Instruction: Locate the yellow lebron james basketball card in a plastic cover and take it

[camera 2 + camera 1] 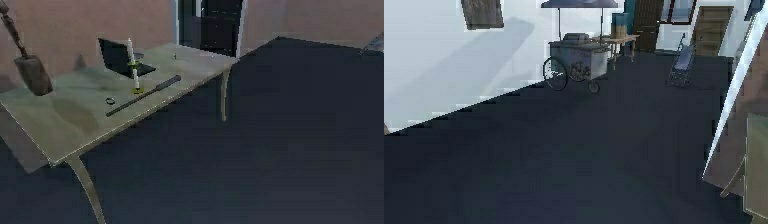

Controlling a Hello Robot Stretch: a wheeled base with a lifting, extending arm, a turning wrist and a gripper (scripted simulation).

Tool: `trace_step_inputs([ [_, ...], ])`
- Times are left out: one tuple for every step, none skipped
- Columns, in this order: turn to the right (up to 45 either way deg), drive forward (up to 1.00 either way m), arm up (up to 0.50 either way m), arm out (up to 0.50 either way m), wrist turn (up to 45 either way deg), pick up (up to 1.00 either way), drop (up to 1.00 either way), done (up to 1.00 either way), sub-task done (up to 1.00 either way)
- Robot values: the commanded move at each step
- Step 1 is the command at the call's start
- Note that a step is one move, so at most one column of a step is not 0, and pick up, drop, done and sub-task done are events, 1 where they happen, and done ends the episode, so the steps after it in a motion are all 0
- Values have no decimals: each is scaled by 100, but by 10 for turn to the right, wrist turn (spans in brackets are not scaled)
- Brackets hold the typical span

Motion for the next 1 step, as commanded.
trace_step_inputs([
  [0,60,0,0,0,0,0,0,0],
])
